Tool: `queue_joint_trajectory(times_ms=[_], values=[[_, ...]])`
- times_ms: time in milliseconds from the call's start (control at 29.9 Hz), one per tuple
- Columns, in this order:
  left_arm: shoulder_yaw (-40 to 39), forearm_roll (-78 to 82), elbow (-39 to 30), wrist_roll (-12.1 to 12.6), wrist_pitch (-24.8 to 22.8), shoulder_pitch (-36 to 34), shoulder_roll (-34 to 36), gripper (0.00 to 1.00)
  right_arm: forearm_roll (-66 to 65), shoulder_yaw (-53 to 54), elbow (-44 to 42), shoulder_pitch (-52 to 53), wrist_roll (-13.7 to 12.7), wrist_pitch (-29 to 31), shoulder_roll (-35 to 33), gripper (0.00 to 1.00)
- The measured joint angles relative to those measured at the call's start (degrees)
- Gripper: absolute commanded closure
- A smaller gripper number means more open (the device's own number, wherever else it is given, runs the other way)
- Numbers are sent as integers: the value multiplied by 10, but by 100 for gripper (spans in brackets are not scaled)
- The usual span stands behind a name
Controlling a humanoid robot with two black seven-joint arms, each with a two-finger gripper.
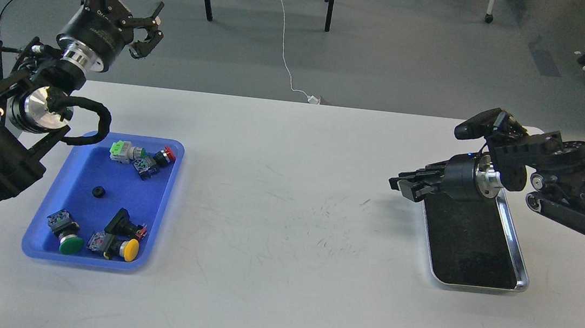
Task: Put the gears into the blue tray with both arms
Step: 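Carry the second black part to the table center, release, lift away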
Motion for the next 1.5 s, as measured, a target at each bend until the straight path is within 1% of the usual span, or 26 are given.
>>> queue_joint_trajectory(times_ms=[100, 201, 401, 502, 702, 836, 936, 1103, 1170, 1271, 1337, 1371, 1404, 1505], values=[[0, 0, 0, 0, -2, 0, 3, 2, 37, 0, 4, 11, 0, -3, 47, 80], [1, 0, -1, 0, -4, 0, 5, 2, 57, -4, -1, 18, -1, -7, 108, 80], [1, 1, -1, 0, -4, 0, 9, 2, 84, -38, -28, 19, -1, -16, 215, 80], [1, 1, -1, 0, -4, 0, 12, 2, 89, -62, -46, 9, 0, -23, 252, 79], [1, 0, 0, 0, -4, 0, 22, 2, 90, -74, -67, -16, 0, -29, 282, 78], [5, 1, 0, 0, -4, 0, 23, 2, 90, -73, -78, -30, 0, -32, 289, 65], [7, 1, -7, -1, -4, 0, 29, 2, 92, -69, -81, -38, 1, -43, 290, 61], [8, 1, -41, -2, -4, 1, 55, 2, 110, -67, -88, -44, 8, -51, 286, 53], [8, 1, -49, -2, -5, 1, 60, 2, 114, -66, -88, -44, 9, -52, 284, 46], [9, 1, -53, -2, -5, 1, 62, 2, 116, -56, -88, -44, 9, -58, 279, 28], [10, 3, -53, -1, -5, 1, 64, 2, 123, -29, -89, -43, 6, -65, 267, 21], [10, 5, -53, -1, -5, 1, 66, 2, 132, -13, -91, -41, 5, -67, 258, 16], [11, 6, -54, 0, -5, 1, 70, 2, 149, 8, -91, -38, 4, -67, 245, 13], [21, 12, -66, 6, -17, 1, 85, 2, 218, 69, -84, -33, 3, -66, 199, 9]])
